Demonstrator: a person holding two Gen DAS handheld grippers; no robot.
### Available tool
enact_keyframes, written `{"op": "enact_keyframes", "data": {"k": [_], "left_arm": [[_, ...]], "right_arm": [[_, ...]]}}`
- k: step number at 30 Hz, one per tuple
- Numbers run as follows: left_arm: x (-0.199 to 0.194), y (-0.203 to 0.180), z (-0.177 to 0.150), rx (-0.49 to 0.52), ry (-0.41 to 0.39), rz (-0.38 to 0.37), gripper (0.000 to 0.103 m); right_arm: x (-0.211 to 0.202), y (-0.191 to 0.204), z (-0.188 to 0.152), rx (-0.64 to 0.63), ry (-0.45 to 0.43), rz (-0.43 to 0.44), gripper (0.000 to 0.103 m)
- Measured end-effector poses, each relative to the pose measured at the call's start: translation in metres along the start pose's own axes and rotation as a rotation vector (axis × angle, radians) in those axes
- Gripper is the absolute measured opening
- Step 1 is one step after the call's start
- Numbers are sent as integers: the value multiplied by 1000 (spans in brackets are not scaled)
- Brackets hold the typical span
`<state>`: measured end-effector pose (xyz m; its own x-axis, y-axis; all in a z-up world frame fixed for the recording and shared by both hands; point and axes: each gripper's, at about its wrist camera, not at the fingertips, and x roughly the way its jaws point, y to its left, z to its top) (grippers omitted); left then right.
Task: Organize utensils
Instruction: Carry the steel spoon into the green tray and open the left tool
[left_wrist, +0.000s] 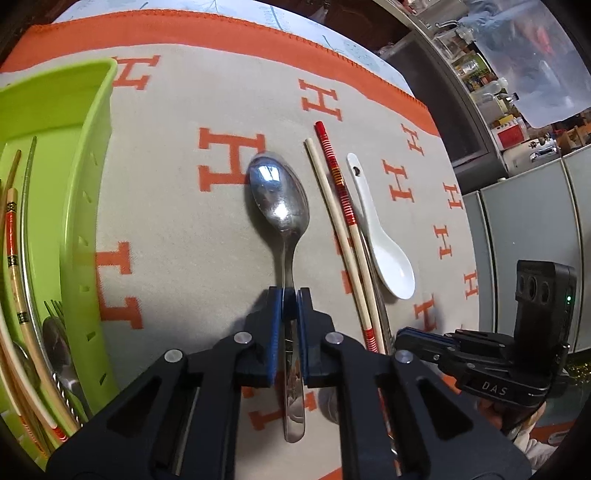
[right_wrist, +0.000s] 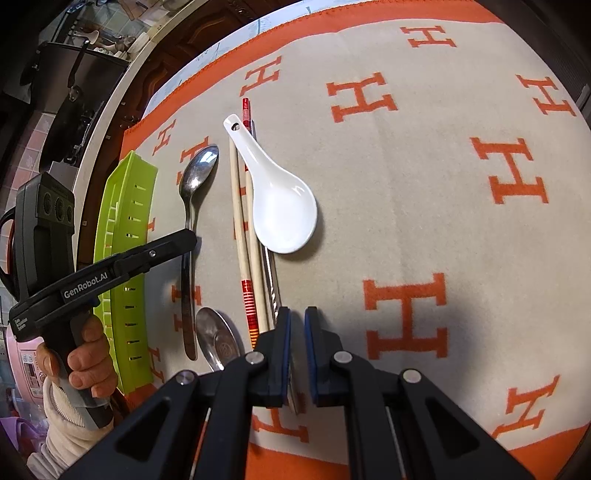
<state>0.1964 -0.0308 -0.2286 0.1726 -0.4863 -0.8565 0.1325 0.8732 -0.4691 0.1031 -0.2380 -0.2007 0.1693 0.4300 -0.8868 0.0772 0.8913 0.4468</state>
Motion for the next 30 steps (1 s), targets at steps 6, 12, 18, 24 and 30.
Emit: {"op": "enact_keyframes", "data": {"k": [6, 12, 18, 24, 30], "left_arm": [[2, -40, -7, 142, -38, 241, 5], [-5, -69, -18, 242, -90, 374, 0], [-27, -61, -24, 191, -116, 372, 0], [-69, -52, -35, 140, -174, 346, 0], [-124, -38, -50, 121, -248, 373, 0]], "right_arm": [[0, 1, 0, 0, -3, -4, 8], [-3, 3, -3, -3, -9, -6, 8], [-10, 13, -3, -15, -39, 3, 8], [-17, 24, -3, -29, -61, -6, 8], [-24, 38, -5, -49, -79, -13, 8]]}}
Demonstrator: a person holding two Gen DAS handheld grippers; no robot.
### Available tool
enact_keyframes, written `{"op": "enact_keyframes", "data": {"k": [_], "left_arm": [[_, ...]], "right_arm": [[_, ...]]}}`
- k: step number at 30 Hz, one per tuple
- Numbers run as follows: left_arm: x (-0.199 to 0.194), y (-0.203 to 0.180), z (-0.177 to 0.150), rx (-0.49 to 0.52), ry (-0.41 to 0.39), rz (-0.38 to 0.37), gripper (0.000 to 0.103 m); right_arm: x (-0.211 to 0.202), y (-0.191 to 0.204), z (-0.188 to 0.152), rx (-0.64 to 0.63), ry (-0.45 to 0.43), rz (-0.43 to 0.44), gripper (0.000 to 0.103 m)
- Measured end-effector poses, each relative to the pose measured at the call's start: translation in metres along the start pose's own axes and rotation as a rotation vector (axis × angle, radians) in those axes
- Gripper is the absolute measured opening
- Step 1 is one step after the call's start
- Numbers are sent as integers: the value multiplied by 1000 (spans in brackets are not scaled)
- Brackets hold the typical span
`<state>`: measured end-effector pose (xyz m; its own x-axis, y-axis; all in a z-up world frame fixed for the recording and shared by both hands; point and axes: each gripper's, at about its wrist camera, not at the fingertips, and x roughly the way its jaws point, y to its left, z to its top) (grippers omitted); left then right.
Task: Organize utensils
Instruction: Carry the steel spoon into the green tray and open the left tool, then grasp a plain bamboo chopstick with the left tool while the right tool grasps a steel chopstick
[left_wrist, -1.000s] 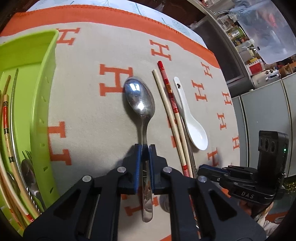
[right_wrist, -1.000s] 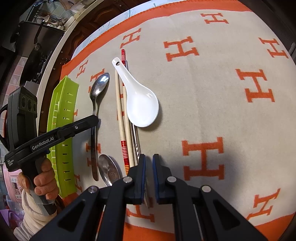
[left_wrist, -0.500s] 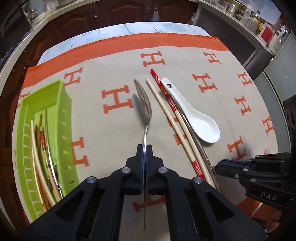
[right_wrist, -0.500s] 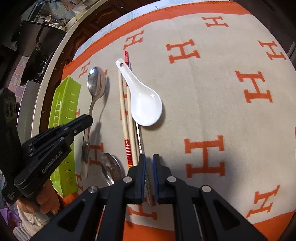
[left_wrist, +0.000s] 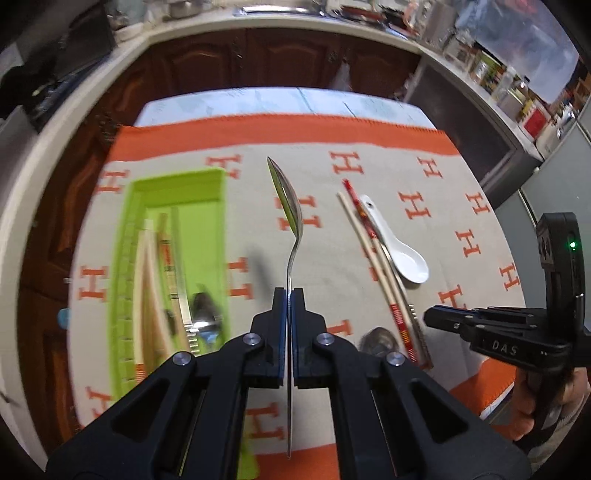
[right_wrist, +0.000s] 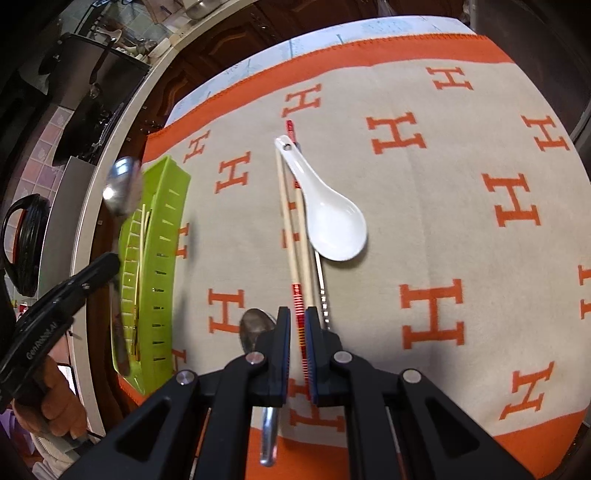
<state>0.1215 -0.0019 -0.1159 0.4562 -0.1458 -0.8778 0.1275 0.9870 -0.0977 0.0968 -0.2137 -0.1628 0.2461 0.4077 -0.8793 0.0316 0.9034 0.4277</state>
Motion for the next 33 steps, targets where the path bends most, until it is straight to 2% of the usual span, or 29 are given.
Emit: {"op": "enact_keyframes", "data": {"k": [5, 11, 18, 21, 24, 26, 28, 30, 33], "left_arm": [[-14, 40, -6, -51, -23, 84, 0], [2, 73, -21, -70, 14, 193, 0], [29, 85, -36, -90, 79, 239, 0], [28, 82, -36, -85, 70, 268, 1], [25, 84, -32, -103, 69, 253, 3], [22, 83, -29, -106, 67, 252, 10], [18, 79, -29, -101, 53, 250, 35], [13, 75, -28, -98, 37, 250, 50], [4, 69, -24, -98, 9, 246, 50]], "right_arm": [[1, 11, 1, -3, -3, -15, 8], [3, 14, -2, -2, 1, -26, 8], [7, 17, -2, -8, 12, -42, 8], [8, 19, -2, -10, 17, -48, 8], [9, 18, -3, -10, 19, -50, 8], [10, 17, -3, -6, 20, -48, 8], [10, 14, -4, -1, 21, -48, 8], [10, 12, -4, 4, 22, -47, 8], [10, 9, -5, 7, 21, -48, 8]]}}
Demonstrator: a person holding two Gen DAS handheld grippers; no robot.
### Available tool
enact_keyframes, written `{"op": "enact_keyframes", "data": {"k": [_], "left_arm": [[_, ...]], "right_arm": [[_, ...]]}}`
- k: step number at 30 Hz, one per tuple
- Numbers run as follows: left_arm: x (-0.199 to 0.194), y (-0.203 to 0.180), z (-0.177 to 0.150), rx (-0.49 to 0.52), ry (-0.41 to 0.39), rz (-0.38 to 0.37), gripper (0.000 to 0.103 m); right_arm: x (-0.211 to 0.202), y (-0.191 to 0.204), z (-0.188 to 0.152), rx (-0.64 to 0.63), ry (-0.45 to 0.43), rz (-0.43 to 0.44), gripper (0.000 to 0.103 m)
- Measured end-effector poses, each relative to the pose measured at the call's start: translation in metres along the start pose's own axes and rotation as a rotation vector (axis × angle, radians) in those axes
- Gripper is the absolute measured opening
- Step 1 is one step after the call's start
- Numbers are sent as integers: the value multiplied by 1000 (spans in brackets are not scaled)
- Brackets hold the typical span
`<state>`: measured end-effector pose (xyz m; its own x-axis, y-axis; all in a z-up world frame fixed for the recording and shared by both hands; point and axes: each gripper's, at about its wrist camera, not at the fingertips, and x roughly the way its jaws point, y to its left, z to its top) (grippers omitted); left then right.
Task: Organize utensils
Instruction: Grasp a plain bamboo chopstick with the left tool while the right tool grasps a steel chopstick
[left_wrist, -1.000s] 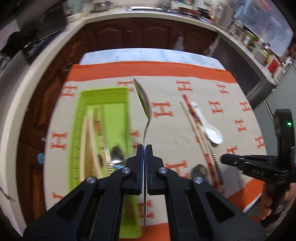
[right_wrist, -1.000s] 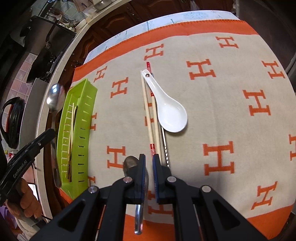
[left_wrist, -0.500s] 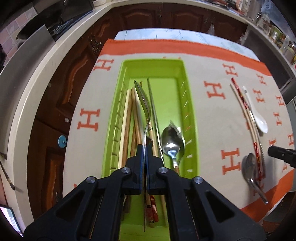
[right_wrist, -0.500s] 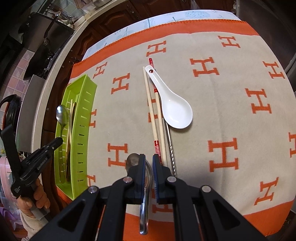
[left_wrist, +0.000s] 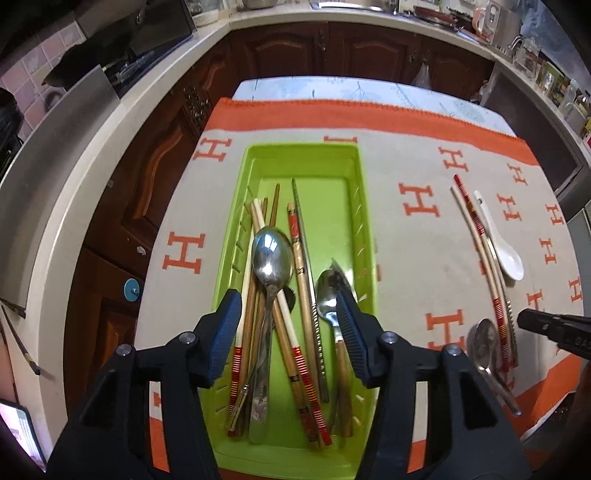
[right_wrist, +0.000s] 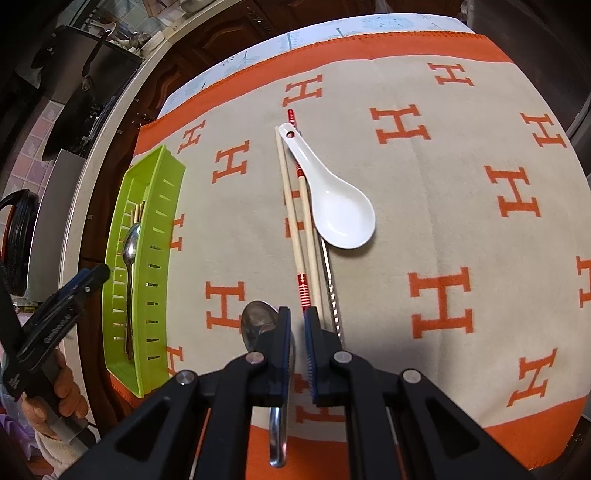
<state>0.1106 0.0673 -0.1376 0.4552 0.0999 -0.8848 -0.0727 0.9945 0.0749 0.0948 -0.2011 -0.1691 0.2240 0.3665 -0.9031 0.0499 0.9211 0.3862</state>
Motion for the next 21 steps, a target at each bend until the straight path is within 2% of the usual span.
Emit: {"op": "enact_keyframes", "data": {"k": [4, 10, 17, 21], "left_arm": [[-16, -10, 5, 4, -34, -41, 50], [-24, -47, 13, 79, -54, -91, 50], [-6, -99, 27, 125, -16, -202, 50], [17, -131, 38, 137, 42, -259, 49]], "right_arm": [[1, -4, 0, 6, 0, -1, 8], [1, -11, 0, 8, -9, 6, 8], [7, -18, -1, 7, -2, 12, 8], [7, -25, -1, 16, -5, 23, 8]]}}
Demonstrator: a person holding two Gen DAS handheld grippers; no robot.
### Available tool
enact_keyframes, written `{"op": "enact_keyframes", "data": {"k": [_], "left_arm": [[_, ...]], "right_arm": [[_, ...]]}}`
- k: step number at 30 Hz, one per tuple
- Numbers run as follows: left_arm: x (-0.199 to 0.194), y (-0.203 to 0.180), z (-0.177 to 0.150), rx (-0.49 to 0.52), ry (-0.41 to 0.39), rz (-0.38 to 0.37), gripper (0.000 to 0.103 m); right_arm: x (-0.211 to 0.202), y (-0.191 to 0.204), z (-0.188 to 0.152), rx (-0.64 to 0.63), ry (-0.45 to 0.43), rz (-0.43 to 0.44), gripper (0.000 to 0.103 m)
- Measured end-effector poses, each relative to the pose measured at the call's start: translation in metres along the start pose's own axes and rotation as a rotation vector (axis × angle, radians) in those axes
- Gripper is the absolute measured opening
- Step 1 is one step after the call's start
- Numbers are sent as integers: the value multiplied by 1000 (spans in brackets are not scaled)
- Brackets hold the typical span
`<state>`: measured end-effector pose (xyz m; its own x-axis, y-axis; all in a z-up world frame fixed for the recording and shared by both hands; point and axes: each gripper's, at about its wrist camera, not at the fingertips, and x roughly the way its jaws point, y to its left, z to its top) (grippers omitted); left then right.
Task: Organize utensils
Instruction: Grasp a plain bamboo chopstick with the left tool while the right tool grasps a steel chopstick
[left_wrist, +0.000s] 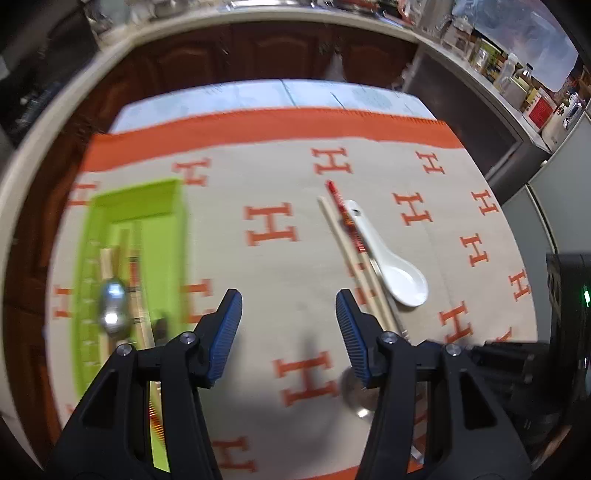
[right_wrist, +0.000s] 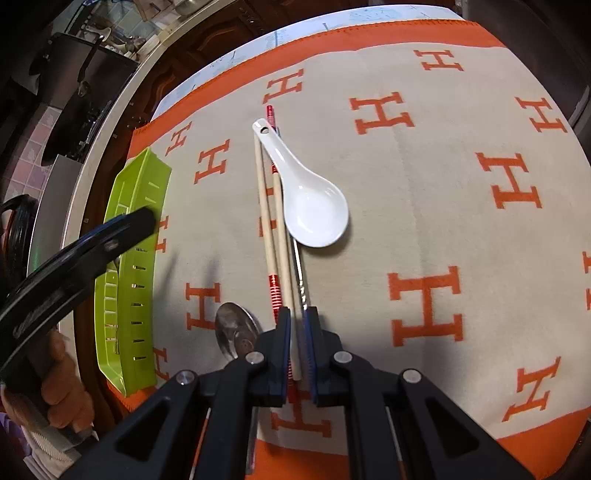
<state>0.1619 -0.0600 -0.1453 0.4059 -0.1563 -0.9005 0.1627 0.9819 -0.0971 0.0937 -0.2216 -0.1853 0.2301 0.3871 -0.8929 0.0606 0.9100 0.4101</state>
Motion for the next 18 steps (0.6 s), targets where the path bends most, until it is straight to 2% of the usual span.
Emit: {"op": "enact_keyframes", "data": {"k": [4, 10, 13, 18], "left_arm": [[31, -15, 11, -24, 74, -63, 43], [72, -20, 12, -79, 181, -92, 31], [82, -22, 10, -88, 207, -89, 29], [85, -33, 9, -61, 197, -53, 29]], "right_arm": [[-1, -8, -1, 13, -7, 9, 8], [0, -20, -1, 31, -3, 24, 8], [1, -23, -1, 36, -1, 31, 8], [2, -26, -2, 42, 2, 41, 8]]}}
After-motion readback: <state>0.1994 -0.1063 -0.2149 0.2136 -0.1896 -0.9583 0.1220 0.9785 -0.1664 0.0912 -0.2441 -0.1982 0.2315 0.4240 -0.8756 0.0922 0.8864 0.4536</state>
